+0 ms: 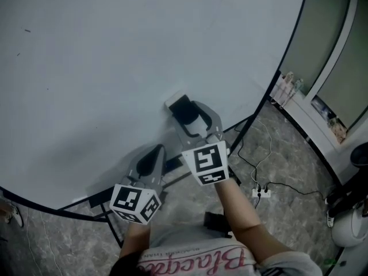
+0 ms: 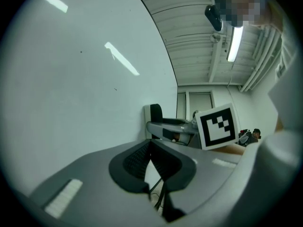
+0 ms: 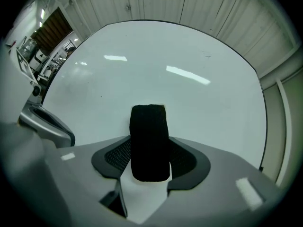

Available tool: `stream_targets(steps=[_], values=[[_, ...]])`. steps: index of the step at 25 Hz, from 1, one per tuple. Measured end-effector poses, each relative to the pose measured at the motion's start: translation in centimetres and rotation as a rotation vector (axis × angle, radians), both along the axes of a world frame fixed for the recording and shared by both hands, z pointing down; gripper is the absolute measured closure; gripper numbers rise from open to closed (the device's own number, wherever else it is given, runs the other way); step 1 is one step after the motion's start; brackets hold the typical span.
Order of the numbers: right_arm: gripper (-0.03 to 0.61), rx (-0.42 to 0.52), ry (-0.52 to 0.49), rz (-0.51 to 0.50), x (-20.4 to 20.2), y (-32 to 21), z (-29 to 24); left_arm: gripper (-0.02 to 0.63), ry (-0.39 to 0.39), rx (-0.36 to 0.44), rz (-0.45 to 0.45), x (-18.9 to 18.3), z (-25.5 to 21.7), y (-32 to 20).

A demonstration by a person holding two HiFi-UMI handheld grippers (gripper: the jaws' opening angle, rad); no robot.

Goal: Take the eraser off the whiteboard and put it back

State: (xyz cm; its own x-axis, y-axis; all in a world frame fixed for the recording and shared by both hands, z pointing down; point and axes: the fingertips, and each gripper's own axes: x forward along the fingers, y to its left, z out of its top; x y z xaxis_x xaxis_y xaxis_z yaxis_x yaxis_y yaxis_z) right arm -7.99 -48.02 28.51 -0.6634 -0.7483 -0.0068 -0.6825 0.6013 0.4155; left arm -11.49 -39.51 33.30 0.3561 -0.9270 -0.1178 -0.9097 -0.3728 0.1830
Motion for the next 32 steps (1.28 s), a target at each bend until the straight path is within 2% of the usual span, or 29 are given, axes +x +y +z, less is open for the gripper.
stream_targets(steps=[4,21,27,32], values=[[0.353,-0.009,0.006,-0.005,0.1,0.3,-0.1,0.615,-0.015,-0.003,0.019,0.2,-0.1,0.3],[0.351,-0.094,-0.121,0.043,4.1,7.6,0.5,0.615,-0.054,-0.001,0.08,0.8,-0.5,3.0],[0.351,-0.221,-0.222,0.034,5.3,9.5,2.6,0.615,-0.048,0.008,0.08,0.3,-1.0,3.4],[0.35,-0.254,-0.278,0.011,5.8,10.5,3.6,0.615,-0.055,0.018,0.092,0.8,-1.1,3.9]])
